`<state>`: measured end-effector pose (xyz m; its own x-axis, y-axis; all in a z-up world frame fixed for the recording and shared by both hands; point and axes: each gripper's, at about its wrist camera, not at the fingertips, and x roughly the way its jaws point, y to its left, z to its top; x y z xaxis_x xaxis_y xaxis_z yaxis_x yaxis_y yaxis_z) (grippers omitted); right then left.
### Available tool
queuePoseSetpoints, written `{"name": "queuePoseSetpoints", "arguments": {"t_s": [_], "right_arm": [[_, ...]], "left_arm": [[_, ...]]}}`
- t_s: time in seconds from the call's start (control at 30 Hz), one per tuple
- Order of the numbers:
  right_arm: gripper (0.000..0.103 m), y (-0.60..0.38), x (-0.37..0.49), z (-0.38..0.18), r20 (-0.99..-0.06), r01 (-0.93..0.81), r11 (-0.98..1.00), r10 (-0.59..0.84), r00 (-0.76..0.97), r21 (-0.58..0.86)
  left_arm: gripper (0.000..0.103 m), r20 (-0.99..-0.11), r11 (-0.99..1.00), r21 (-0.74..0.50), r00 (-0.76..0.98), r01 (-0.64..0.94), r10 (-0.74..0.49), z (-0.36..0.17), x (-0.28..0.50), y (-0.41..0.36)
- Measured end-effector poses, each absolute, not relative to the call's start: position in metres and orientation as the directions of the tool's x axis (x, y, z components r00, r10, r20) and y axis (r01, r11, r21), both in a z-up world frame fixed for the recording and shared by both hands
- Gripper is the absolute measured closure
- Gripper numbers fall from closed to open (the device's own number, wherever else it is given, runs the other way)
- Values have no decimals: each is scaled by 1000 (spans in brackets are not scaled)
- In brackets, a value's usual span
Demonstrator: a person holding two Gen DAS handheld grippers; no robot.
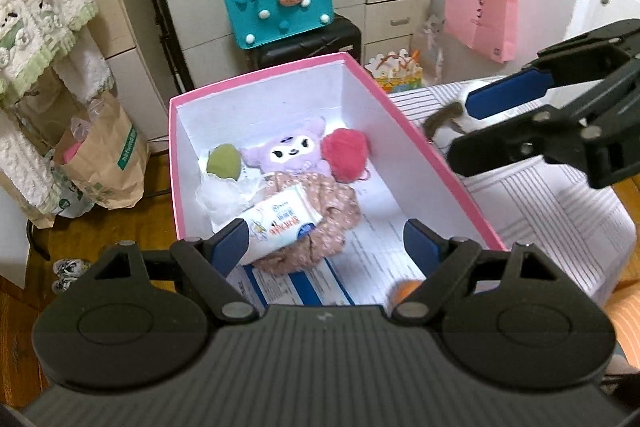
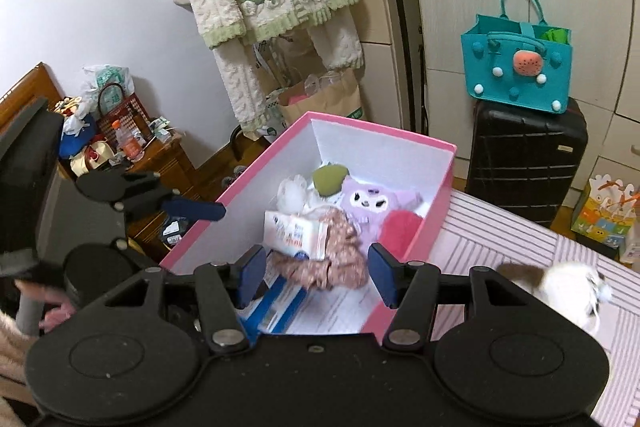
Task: Organize soft objects
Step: 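Withdraw both tools and reach toward the white plush with brown tail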
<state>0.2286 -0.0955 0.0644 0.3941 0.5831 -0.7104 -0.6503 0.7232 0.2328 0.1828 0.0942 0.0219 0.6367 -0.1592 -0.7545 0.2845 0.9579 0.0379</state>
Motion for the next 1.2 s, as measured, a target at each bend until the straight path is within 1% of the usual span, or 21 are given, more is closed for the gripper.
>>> {"name": "queuePoseSetpoints", "arguments": {"t_s": [0.13, 0.27, 0.47, 0.67, 0.73, 0.83, 1.03, 1.2], "right_arm": [[41, -115, 208, 74, -706, -654, 719, 589, 394, 235], [41, -133, 192, 79, -704, -647, 720, 594, 389, 250], [41, -156, 166, 82, -707, -643, 731, 580, 405, 231], [41, -181, 143, 82, -704, -637, 739, 572, 421, 219], [38, -190, 137, 80, -704, -631, 747, 563, 433, 210], [38, -201, 132, 78, -700, -622, 756, 557, 447, 204], [38, -231, 132, 71, -688, -596, 784, 529, 497, 173], [38, -258, 149, 52, -681, -565, 814, 492, 543, 138]], "left_arm": [[18, -755, 947, 48, 632, 318, -173, 33, 166, 87], [18, -758, 934, 31, 618, 356, -210, 42, 151, 76], [18, -757, 908, 13, 598, 418, -264, 52, 129, 55], [18, -735, 888, -5, 600, 460, -315, 58, 111, 31], [18, -728, 872, -18, 591, 490, -347, 58, 108, 21], [18, -712, 855, -32, 589, 517, -383, 57, 107, 5], [18, -665, 857, -45, 624, 514, -409, 56, 119, -26], [18, -634, 882, -48, 668, 468, -389, 51, 138, -42]]}}
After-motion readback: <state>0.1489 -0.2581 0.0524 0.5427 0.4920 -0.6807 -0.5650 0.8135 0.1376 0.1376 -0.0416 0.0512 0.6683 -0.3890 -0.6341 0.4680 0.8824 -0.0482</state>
